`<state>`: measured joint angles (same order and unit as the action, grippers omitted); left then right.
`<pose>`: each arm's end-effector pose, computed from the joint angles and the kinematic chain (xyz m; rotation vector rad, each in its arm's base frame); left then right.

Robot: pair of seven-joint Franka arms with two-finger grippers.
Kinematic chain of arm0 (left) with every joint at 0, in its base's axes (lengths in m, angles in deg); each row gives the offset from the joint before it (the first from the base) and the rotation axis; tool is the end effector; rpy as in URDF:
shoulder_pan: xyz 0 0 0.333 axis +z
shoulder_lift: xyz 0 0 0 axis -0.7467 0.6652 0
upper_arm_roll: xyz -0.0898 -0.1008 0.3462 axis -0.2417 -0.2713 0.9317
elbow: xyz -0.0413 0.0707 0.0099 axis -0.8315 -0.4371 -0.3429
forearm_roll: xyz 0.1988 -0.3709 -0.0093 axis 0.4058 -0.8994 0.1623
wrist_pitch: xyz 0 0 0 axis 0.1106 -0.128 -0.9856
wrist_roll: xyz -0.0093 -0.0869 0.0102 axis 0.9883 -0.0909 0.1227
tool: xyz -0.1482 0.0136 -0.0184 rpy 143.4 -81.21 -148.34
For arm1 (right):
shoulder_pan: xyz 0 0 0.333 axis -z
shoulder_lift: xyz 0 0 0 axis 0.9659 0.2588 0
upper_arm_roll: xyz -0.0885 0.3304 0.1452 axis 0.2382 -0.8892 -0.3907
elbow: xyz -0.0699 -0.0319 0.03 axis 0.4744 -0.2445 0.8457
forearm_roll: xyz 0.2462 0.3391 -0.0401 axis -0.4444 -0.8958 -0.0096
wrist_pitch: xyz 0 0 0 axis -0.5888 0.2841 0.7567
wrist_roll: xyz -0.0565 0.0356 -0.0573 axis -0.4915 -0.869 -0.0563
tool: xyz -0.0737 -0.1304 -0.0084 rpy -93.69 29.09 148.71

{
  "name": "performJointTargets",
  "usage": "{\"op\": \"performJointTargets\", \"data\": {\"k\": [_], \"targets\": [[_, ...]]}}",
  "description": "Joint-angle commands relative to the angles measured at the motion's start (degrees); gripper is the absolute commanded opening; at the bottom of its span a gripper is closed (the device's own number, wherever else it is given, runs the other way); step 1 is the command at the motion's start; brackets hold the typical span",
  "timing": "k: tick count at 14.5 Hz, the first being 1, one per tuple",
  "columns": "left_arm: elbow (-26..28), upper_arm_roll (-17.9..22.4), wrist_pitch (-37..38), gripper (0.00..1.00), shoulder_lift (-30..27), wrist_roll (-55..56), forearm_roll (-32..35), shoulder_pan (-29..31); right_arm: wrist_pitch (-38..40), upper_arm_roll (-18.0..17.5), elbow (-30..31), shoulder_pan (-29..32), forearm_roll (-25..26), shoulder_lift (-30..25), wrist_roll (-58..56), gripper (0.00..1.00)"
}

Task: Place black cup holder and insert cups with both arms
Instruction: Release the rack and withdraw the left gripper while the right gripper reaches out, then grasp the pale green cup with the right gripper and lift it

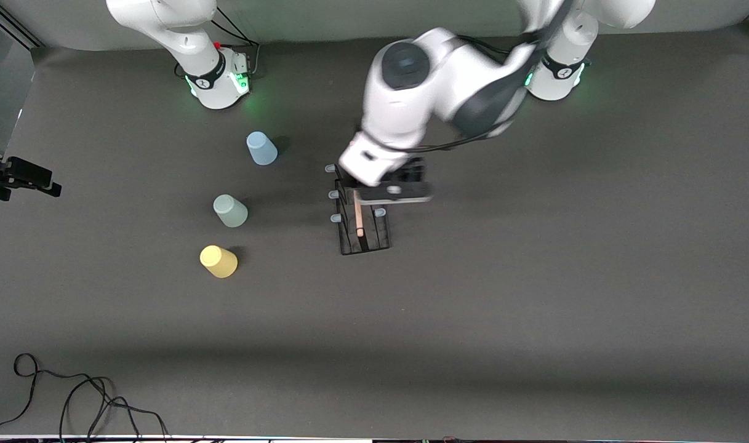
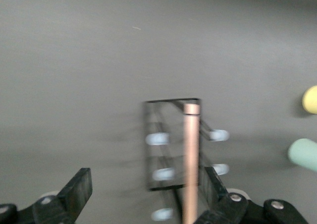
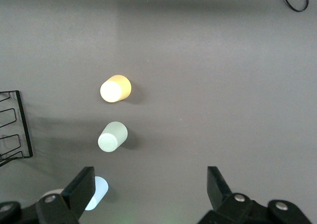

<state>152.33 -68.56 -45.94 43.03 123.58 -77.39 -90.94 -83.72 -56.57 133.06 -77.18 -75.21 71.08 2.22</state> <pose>0.5491 -0.4878 0.5051 3.0329 0.1614 0.0130 0.5974 -0.0742 0.6181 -3.1074 -0.0376 0.0809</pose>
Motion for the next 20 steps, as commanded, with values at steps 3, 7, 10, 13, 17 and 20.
{"op": "performJointTargets", "data": {"k": [3, 7, 10, 13, 17, 20], "targets": [[6.15, -0.14, 6.27, 1.0, -9.23, -7.94, 7.24, 10.54, -0.86, 0.04, 2.86, -4.22, -0.24, -1.17, 6.24, 1.0], [8.18, -0.23, 7.77, 1.0, -11.88, -23.5, 6.64, 22.14, -8.04, 0.12, 11.71, -10.65, -0.24, -3.97, 12.52, 1.0], [9.14, -0.14, 9.51, 1.0, -12.84, -29.38, 6.64, 25.58, -18.23, 0.12, 24.45, -13.19, -0.24, -8.37, 14.53, 1.0], [11.6, -0.14, 9.96, 1.0, -16.26, -35.36, 6.64, 30.76, -30.0, -0.05, 36.85, -15.3, -0.24, -11.19, 15.68, 1.0], [16.35, -0.14, 9.87, 1.0, -20.84, -43.81, 6.46, 37.53, -43.37, -0.14, 47.68, -17.94, -0.15, -9.45, 18.31, 1.0], [18.81, -0.05, 9.35, 1.0, -22.68, -44.61, 6.55, 39.2, -54.53, -0.14, 53.05, -20.67, -0.24, -4.8, 21.13, 1.0]]}}
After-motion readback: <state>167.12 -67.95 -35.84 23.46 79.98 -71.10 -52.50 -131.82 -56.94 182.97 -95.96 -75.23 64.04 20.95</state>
